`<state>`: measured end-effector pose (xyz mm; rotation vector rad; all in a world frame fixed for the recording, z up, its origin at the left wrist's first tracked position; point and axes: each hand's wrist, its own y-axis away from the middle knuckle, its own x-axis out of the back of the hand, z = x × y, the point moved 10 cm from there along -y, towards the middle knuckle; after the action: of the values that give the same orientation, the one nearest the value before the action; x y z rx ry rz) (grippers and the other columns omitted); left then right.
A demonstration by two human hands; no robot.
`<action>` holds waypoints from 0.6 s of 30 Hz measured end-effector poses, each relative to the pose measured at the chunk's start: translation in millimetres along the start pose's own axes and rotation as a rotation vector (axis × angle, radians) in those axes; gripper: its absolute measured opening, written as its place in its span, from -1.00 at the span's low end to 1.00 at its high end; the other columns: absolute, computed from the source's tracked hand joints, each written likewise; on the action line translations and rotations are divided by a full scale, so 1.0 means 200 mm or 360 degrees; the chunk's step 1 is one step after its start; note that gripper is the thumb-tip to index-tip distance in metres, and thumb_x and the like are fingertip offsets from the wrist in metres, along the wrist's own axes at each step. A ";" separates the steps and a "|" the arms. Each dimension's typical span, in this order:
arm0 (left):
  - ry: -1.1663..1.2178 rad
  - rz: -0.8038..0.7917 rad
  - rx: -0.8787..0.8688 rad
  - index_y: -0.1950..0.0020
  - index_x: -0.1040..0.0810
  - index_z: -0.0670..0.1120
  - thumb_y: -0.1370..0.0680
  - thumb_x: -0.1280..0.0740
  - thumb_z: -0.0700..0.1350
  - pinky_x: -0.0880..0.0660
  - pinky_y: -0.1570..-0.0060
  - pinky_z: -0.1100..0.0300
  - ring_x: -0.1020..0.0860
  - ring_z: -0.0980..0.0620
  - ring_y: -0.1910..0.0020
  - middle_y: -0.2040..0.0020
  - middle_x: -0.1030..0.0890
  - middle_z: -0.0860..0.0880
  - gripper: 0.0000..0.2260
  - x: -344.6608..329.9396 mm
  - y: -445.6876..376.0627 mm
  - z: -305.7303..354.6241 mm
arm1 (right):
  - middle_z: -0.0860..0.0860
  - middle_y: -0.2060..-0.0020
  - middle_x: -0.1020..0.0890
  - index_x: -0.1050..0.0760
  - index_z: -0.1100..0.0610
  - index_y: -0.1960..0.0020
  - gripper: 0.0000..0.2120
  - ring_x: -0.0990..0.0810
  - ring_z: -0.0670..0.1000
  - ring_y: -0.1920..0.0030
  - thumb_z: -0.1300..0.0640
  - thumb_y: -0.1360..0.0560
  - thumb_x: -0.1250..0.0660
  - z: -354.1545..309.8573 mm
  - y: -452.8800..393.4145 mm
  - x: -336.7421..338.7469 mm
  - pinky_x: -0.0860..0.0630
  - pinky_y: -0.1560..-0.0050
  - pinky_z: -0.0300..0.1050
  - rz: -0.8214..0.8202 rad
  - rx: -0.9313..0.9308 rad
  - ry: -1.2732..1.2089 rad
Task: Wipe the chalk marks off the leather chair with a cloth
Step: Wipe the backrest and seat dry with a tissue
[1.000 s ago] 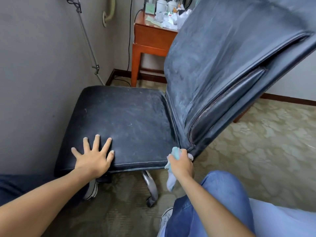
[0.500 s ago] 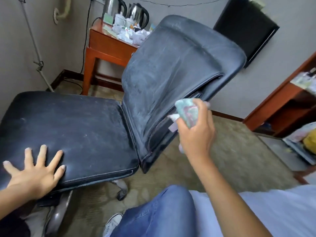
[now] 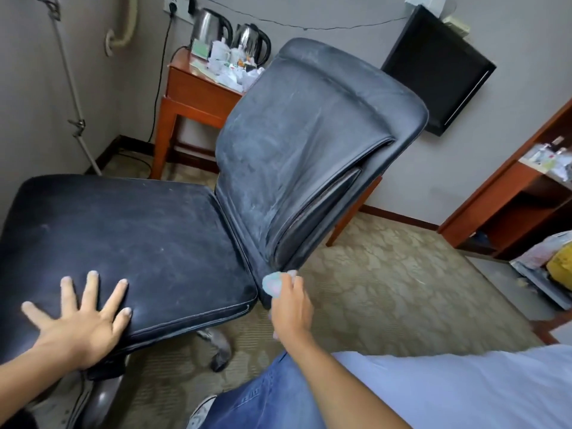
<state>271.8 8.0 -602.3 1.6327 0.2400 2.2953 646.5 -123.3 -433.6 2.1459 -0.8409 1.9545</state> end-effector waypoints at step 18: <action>-0.0595 0.0361 -0.0375 -0.47 -0.56 0.13 -0.59 -0.11 0.21 -0.02 -0.28 -0.61 -0.37 -0.46 -0.43 -0.48 -0.54 -0.12 -0.49 0.04 0.18 0.10 | 0.10 0.00 -0.62 -0.57 0.05 -0.05 -0.74 -0.55 0.19 0.03 0.15 -0.36 -0.35 -0.69 -0.74 0.86 -0.44 -0.05 0.13 0.0478 0.0800 0.0961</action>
<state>281.8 -24.0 -577.7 1.9960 -0.3038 2.0154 595.5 6.9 -207.3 1.4838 -0.6247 2.9996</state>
